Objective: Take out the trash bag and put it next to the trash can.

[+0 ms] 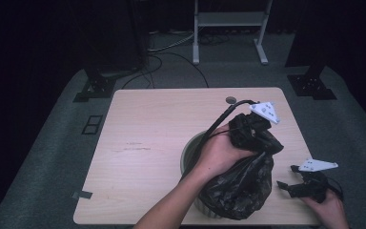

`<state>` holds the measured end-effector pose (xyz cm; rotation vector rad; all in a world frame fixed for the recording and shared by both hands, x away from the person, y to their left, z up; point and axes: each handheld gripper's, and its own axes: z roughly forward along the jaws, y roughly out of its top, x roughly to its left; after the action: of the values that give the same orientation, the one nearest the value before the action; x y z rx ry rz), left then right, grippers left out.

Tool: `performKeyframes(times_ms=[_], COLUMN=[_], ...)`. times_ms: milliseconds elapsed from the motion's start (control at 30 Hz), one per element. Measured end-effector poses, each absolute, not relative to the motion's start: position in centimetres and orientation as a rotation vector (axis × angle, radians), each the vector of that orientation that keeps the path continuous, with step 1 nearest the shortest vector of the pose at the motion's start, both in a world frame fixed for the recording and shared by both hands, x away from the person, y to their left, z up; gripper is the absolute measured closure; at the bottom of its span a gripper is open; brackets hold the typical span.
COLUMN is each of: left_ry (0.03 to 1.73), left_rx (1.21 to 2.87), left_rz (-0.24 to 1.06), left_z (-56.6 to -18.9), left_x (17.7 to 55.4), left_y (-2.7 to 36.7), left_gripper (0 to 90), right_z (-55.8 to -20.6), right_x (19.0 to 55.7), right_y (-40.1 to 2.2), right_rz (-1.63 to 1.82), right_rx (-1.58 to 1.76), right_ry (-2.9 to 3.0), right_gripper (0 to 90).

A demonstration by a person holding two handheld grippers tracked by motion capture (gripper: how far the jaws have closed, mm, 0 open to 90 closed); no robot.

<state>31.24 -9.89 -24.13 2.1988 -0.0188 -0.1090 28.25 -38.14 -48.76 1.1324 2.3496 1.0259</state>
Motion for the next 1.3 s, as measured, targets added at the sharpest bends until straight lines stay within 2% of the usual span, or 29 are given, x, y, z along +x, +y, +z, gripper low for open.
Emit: performKeyframes(times_ms=[100,233,433,533,733,767,833,900,967,1100,1300], left_ry=[-0.024,0.007,0.045,0.078,0.121,0.132,0.146,0.164,0.171,0.216,0.264], left_rx=[2.214,2.195,2.169,2.147,2.112,2.098,2.074,2.058,2.055,2.021,1.948], left_rz=[-0.11,-0.101,-0.078,-0.064,-0.053,-0.05,-0.028,-0.006,0.015,0.087,0.147], left_z=[-24.3,-24.1,-23.8,-23.4,-22.9,-22.9,-22.9,-23.0,-23.1,-23.5,-24.5], left_x=[31.2,31.5,31.6,31.7,31.6,31.5,31.3,31.0,30.9,30.2,29.0], left_y=[-10.4,-9.5,-7.8,-6.3,-3.8,-3.2,-1.6,-0.5,0.1,2.8,6.3], left_gripper=[86.8,74.4,61.6,53.3,30.0,30.0,19.3,14.6,12.5,1.6,0.0], right_z=[-48.8,-48.8,-48.8,-48.8,-48.8,-48.8,-48.7,-48.5,-48.5,-47.6,-46.4], right_x=[28.2,28.2,28.2,28.2,28.4,28.4,28.4,28.4,28.5,28.2,27.7], right_y=[-38.1,-38.1,-38.1,-38.1,-38.1,-38.1,-38.2,-38.3,-38.2,-38.2,-38.0], right_rz=[1.025,1.026,1.026,1.025,1.026,1.026,1.032,1.057,1.065,1.122,1.176], right_rx=[1.132,1.133,1.132,1.134,1.136,1.136,1.138,1.143,1.146,1.139,1.134], right_ry=[2.35,2.351,2.35,2.35,2.347,2.347,2.347,2.367,2.369,2.342,2.33], right_gripper=[10.2,10.2,10.2,10.2,10.6,10.6,12.4,12.7,12.7,12.8,12.9])
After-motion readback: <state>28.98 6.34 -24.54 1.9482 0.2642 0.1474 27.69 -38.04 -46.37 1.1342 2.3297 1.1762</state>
